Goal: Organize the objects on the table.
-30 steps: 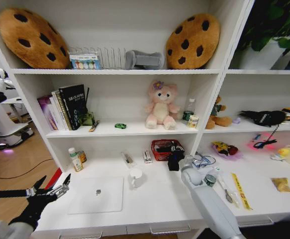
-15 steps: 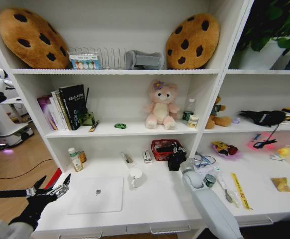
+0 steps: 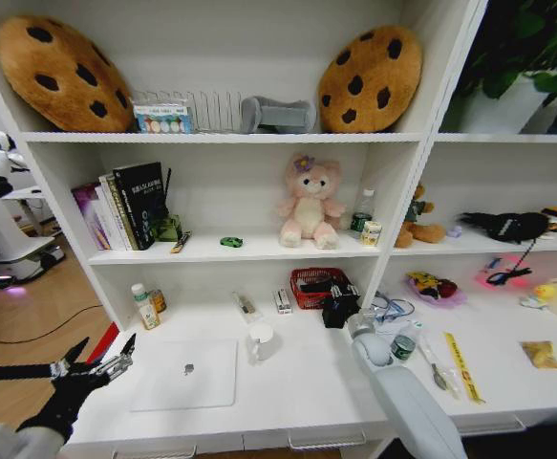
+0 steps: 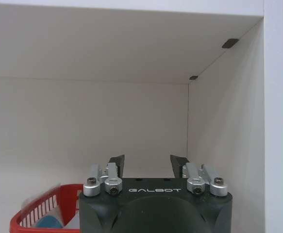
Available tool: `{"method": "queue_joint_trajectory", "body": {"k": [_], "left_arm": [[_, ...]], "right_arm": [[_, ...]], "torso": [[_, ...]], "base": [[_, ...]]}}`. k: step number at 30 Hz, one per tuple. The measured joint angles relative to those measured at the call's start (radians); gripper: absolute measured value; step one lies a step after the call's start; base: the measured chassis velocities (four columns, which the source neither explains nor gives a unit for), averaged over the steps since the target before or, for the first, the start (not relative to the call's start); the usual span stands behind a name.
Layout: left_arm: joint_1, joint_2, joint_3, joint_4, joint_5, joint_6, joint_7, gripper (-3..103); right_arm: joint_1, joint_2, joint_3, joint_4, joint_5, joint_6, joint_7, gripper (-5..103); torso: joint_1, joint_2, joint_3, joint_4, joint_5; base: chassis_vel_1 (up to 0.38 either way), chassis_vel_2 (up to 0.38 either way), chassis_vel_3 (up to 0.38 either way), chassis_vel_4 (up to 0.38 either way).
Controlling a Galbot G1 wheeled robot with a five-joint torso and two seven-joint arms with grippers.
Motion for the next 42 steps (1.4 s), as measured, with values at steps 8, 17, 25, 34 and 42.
{"method": "queue_joint_trajectory", "body": {"k": [8,17,25,34,42], "left_arm": [[0.000,0.000,0.000,0.000,0.000,0.000,0.000,100],[0.000,0.000,0.000,0.000,0.000,0.000,0.000,100],[0.000,0.000,0.000,0.000,0.000,0.000,0.000,100],[0.000,0.000,0.000,0.000,0.000,0.000,0.000,100],[0.000,0.000,0.000,0.000,0.000,0.000,0.000,100]], "right_arm": [[-0.120,-0.092,0.044,0.223,0.095,0.005,-0.094,82],[-0.450,-0.134,0.203,0.534,0.110,-0.150,-0.068,100],[-0.671,-0.112,0.266,0.641,0.108,-0.230,-0.035,100],[-0.713,-0.111,0.282,0.644,0.266,-0.400,0.060,100],[-0.663,-0.145,0.283,0.633,0.290,-0.514,0.175,100]], "torso": [[0.000,0.000,0.000,-0.0002,-0.0003],[0.000,0.000,0.000,-0.0007,-0.0002],[0.000,0.000,0.000,-0.0001,0.0001],[0.000,0.000,0.000,-0.0001,0.0000],[0.000,0.000,0.000,0.0002,-0.0001]], "base": [[0.000,0.000,0.000,0.000],[0.000,0.000,0.000,0.000],[0.000,0.000,0.000,0.000],[0.000,0.000,0.000,0.000],[0.000,0.000,0.000,0.000]]}}
